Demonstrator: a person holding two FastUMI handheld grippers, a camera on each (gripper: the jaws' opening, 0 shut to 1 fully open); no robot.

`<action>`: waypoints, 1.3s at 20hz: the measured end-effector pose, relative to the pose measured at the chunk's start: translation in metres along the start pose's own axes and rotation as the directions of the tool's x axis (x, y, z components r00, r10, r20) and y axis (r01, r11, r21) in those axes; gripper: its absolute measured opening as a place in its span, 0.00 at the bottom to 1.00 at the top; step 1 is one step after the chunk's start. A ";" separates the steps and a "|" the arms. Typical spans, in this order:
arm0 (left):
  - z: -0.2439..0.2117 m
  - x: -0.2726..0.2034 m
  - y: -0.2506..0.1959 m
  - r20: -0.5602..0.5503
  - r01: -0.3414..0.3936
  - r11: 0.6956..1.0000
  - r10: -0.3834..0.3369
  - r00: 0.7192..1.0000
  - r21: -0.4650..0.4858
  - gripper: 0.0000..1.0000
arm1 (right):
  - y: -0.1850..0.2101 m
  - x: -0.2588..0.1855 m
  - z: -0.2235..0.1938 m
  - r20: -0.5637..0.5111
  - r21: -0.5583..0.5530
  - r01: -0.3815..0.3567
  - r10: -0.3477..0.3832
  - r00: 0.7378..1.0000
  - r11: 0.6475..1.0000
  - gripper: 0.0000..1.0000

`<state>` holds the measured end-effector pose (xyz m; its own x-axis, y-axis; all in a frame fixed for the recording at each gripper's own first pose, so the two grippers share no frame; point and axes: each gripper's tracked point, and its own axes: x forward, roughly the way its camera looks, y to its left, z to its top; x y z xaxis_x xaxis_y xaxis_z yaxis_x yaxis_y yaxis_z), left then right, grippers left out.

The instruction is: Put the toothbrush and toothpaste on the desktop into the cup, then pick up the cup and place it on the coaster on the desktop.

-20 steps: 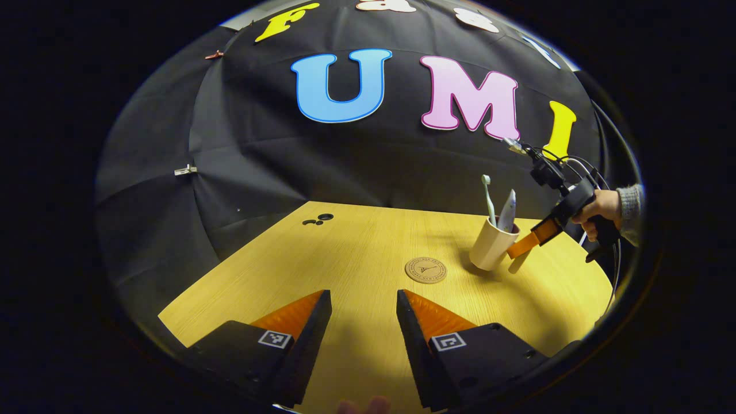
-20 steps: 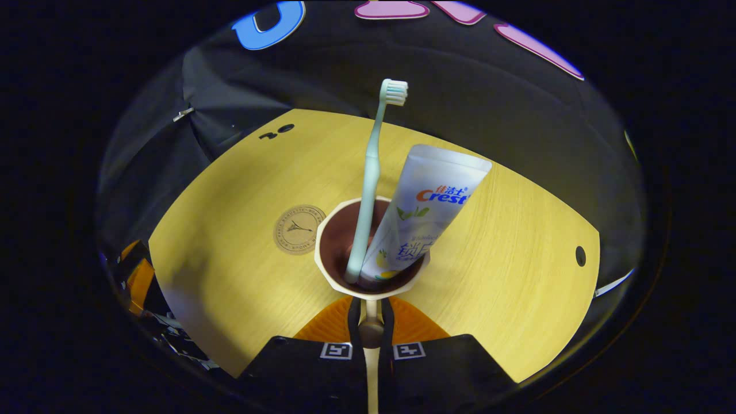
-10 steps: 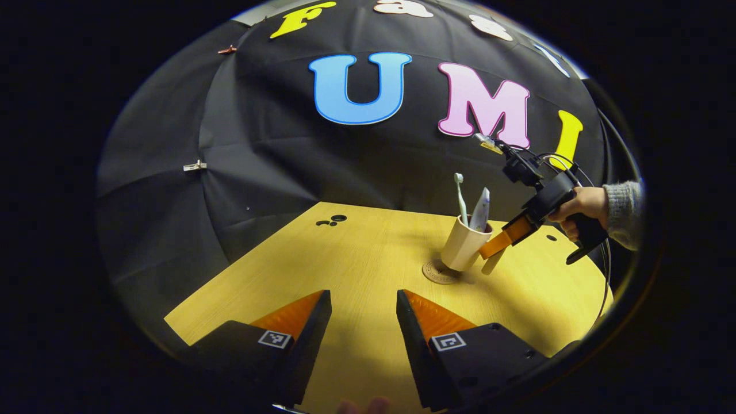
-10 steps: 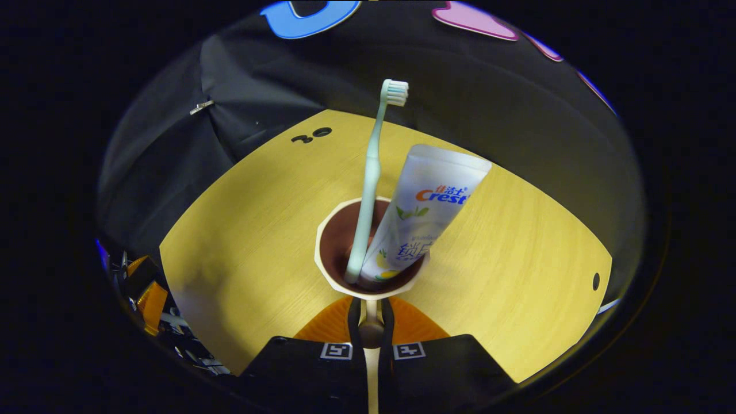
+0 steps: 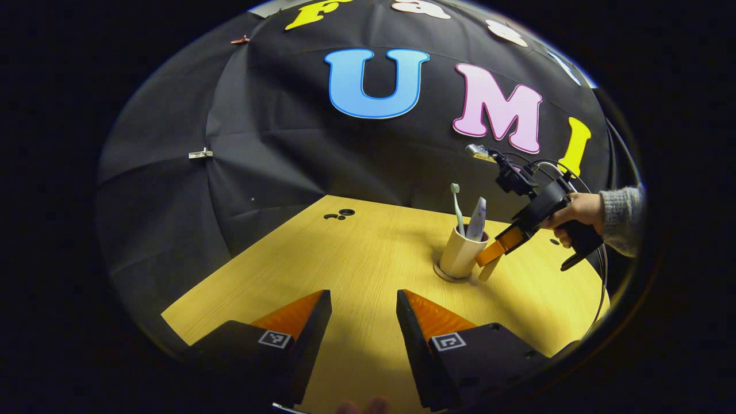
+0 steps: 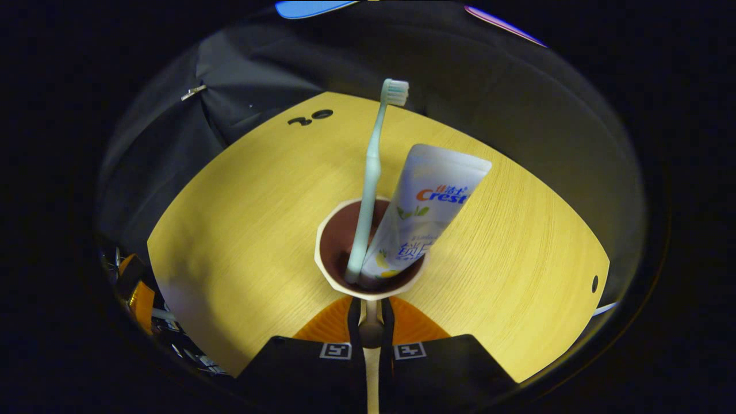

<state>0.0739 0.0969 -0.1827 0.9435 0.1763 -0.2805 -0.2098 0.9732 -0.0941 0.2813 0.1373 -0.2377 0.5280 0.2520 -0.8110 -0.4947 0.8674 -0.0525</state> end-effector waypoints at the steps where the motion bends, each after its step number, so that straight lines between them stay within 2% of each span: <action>1: 0.000 0.001 0.001 -0.001 0.002 1.000 -0.002 1.000 -0.002 0.74 | -0.002 0.005 -0.002 -0.002 0.009 -0.002 0.002 1.000 1.000 0.16; 5: 0.001 0.004 0.003 -0.007 0.005 1.000 -0.005 1.000 -0.008 0.74 | -0.001 0.003 -0.004 -0.006 0.051 -0.007 0.007 1.000 0.999 0.25; 6: 0.002 0.003 0.002 -0.007 0.008 1.000 -0.008 1.000 -0.007 0.74 | 0.000 0.003 -0.003 -0.005 0.049 -0.002 0.002 1.000 0.999 0.34; 7: 0.003 0.002 0.002 -0.003 0.011 1.000 -0.011 1.000 -0.004 0.74 | -0.001 0.001 -0.002 0.004 0.042 0.008 -0.009 1.000 0.999 0.27; 8: 0.006 0.001 0.003 -0.001 0.014 1.000 -0.014 1.000 0.002 0.74 | -0.003 -0.002 -0.001 0.014 0.033 0.024 -0.025 1.000 0.999 0.28; 10: 0.008 -0.001 0.002 0.002 0.018 1.000 -0.018 1.000 0.012 0.74 | -0.008 -0.011 0.001 0.046 0.019 0.067 -0.068 0.997 0.998 0.30; 11: 0.010 -0.003 0.002 0.005 0.024 1.000 -0.024 1.000 0.016 0.74 | -0.009 -0.018 0.005 0.064 0.018 0.077 -0.078 0.995 0.997 0.35; 13: 0.014 -0.007 -0.001 0.005 0.039 0.999 -0.039 0.999 0.025 0.74 | -0.009 -0.036 0.007 0.088 0.033 0.088 -0.091 0.992 0.996 0.39; 17: 0.034 -0.023 -0.011 0.016 0.086 0.995 -0.086 0.996 0.046 0.74 | -0.001 -0.088 0.008 0.150 0.131 0.048 -0.068 0.986 0.990 0.65; 18: 0.043 -0.027 -0.016 0.027 0.100 0.994 -0.101 0.995 0.051 0.74 | 0.000 -0.107 0.010 0.181 0.160 0.038 -0.067 0.981 0.986 0.66; 20: 0.061 -0.038 -0.027 0.060 0.131 0.990 -0.134 0.989 0.056 0.74 | -0.003 -0.144 0.016 0.276 0.209 0.032 -0.090 0.957 0.977 0.76; 22: 0.082 -0.048 -0.042 0.092 0.165 0.985 -0.170 0.981 0.058 0.74 | -0.009 -0.184 0.019 0.369 0.252 0.041 -0.135 0.919 0.967 0.83; 23: 0.089 -0.053 -0.049 0.104 0.180 0.982 -0.185 0.977 0.059 0.74 | -0.011 -0.204 0.015 0.395 0.283 0.047 -0.161 0.905 0.958 0.90; 26: 0.121 -0.072 -0.071 0.144 0.233 0.971 -0.238 0.960 0.054 0.75 | -0.008 -0.250 0.004 0.458 0.378 0.026 -0.211 0.863 0.926 0.98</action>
<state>0.0518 0.0334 -0.0399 0.9931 -0.0415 -0.1095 0.0299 0.9940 -0.1054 0.1555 0.0688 -0.0321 0.8766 0.2309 -0.4222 -0.1835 0.9715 0.1503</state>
